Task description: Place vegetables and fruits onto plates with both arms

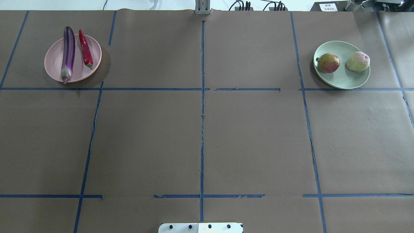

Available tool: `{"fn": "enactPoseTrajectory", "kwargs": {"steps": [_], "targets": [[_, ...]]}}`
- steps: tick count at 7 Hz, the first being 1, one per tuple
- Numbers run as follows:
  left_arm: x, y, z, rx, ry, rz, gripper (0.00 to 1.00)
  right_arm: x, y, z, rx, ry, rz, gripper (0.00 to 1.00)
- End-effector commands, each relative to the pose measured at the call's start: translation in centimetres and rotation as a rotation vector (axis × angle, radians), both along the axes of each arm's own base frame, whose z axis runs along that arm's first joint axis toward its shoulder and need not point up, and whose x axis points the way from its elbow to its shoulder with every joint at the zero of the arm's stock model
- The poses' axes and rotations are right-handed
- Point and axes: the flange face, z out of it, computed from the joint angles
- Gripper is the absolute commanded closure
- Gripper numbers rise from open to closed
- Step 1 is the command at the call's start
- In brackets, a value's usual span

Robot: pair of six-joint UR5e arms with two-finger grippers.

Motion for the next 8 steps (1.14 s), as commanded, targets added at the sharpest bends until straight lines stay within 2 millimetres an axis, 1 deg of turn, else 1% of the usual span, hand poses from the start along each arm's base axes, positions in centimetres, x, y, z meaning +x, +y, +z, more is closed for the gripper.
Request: {"fn": "enactPoseTrajectory", "kwargs": {"steps": [1,2,3,4,8], "targets": [[0.0,0.6,0.2,-0.007,-0.004,0.002,0.0,-0.1,-0.1,-0.1,0.003,0.001,-0.004,0.0],[0.1,1.4,1.2,-0.028,-0.007,0.005,0.0,-0.4,-0.2,-0.1,0.003,0.001,-0.007,0.0],[0.0,1.6,1.3,-0.031,-0.007,0.005,0.0,-0.4,-0.2,-0.2,0.007,0.001,-0.007,0.0],[0.0,2.1,1.9,-0.042,-0.008,0.006,0.0,-0.4,-0.1,-0.2,0.007,0.0,-0.007,0.0],[0.0,2.1,1.6,-0.036,-0.006,0.007,0.0,-0.5,-0.1,0.0,0.003,-0.002,-0.01,0.0]]}}
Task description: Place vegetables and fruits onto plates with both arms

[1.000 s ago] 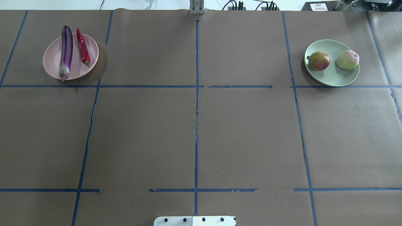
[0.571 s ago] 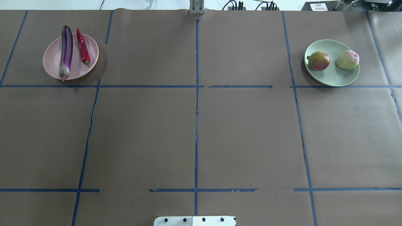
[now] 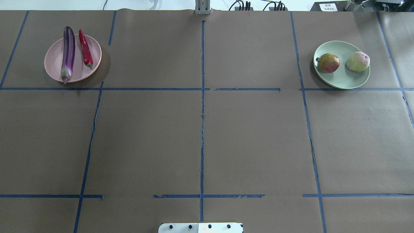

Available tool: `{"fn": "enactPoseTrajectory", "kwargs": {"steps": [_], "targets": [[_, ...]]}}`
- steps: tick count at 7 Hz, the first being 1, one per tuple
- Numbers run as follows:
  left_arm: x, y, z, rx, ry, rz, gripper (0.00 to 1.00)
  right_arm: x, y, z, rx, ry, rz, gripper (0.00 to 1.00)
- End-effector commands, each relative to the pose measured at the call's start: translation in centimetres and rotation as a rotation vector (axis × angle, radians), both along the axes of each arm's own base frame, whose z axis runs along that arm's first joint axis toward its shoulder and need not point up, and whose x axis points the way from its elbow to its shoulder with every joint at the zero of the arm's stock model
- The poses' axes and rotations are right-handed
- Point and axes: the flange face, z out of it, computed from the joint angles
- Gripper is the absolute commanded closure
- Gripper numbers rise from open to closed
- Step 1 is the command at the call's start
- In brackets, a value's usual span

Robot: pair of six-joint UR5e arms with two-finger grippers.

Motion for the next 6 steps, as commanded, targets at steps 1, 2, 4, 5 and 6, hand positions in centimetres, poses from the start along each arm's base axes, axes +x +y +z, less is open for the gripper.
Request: {"fn": "enactPoseTrajectory", "kwargs": {"steps": [1,2,4,5,6], "targets": [[0.1,0.1,-0.4,0.009,0.001,0.004,0.0,-0.1,0.1,0.2,-0.004,0.0,-0.002,0.0],[0.1,0.3,-0.2,0.006,-0.001,0.004,0.0,-0.1,0.0,0.1,-0.003,-0.001,-0.002,0.0],[0.1,0.8,0.4,-0.01,-0.002,0.004,0.0,-0.1,0.1,0.6,-0.012,-0.003,-0.002,0.0],[0.0,0.8,0.9,-0.022,-0.005,0.004,0.0,-0.1,0.1,0.9,-0.015,0.001,-0.002,0.0],[0.0,1.0,0.4,-0.018,-0.004,0.002,0.0,-0.1,0.0,1.7,-0.029,-0.003,-0.005,0.0]]}}
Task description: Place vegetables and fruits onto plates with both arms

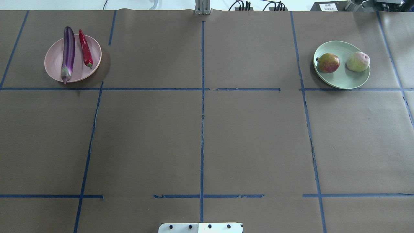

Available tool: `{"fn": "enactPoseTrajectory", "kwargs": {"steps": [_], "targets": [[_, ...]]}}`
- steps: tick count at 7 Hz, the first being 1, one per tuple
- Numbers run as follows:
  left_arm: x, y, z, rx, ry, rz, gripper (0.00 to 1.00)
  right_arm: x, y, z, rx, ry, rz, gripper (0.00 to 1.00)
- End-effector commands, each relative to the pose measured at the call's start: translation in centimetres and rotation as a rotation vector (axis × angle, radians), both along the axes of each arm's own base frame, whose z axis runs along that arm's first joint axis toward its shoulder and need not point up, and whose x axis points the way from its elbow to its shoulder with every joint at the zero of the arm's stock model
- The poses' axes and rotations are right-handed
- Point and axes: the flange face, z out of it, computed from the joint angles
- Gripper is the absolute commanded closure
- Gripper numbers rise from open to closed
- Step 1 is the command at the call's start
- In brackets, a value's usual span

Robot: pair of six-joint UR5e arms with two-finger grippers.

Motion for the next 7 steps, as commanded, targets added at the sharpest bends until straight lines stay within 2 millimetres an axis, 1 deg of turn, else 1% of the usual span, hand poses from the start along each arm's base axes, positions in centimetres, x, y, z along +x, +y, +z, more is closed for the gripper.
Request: {"fn": "enactPoseTrajectory", "kwargs": {"steps": [1,2,3,4,5,6,7], "targets": [[-0.1,0.3,0.1,-0.02,-0.002,-0.001,0.0,0.0,0.0,0.8,-0.015,-0.005,-0.001,0.0],[-0.1,0.4,0.4,-0.028,-0.003,-0.001,0.0,0.0,0.1,1.2,-0.024,-0.002,-0.001,0.0],[-0.2,1.3,0.8,-0.039,-0.004,-0.003,0.0,0.0,0.1,1.2,-0.024,-0.006,-0.001,0.0],[-0.2,1.6,1.0,-0.044,-0.004,-0.003,0.0,-0.1,0.1,1.5,-0.033,-0.008,-0.002,0.0],[-0.2,1.5,1.4,-0.051,-0.003,-0.001,0.0,-0.1,0.0,1.4,-0.031,-0.005,-0.001,0.0],[-0.2,1.6,0.9,-0.042,-0.001,-0.002,0.0,-0.4,0.0,1.4,-0.031,-0.003,-0.007,0.0],[0.0,1.4,1.6,-0.05,-0.003,0.003,0.0,-0.4,0.0,1.2,-0.026,-0.009,-0.005,0.0]]}}
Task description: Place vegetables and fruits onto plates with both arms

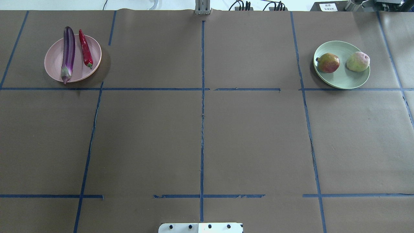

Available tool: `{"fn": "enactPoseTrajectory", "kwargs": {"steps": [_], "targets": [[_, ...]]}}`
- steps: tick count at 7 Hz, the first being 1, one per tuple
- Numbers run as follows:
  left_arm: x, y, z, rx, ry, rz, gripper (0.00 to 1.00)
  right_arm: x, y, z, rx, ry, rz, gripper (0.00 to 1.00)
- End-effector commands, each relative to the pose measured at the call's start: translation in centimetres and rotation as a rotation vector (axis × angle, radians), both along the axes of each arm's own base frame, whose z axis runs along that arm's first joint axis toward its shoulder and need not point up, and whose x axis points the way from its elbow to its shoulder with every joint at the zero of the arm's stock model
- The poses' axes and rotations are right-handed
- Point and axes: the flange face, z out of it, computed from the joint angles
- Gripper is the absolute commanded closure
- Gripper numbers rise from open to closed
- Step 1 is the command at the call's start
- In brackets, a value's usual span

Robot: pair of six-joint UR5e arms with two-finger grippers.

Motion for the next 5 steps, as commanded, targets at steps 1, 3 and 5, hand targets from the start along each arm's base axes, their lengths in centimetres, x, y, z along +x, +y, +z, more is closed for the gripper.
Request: {"fn": "enactPoseTrajectory", "kwargs": {"steps": [1,3,5], "targets": [[0.1,-0.4,1.0,-0.016,0.0,0.001,0.0,-0.1,0.2,-0.8,0.021,-0.006,-0.006,0.0],[0.2,-0.5,1.1,-0.02,0.002,-0.002,0.0,1.2,1.7,-1.4,0.032,-0.005,0.014,0.0],[0.3,-1.6,0.5,-0.009,0.003,-0.003,0.0,1.2,5.0,0.5,-0.001,-0.004,0.012,0.0]]}}
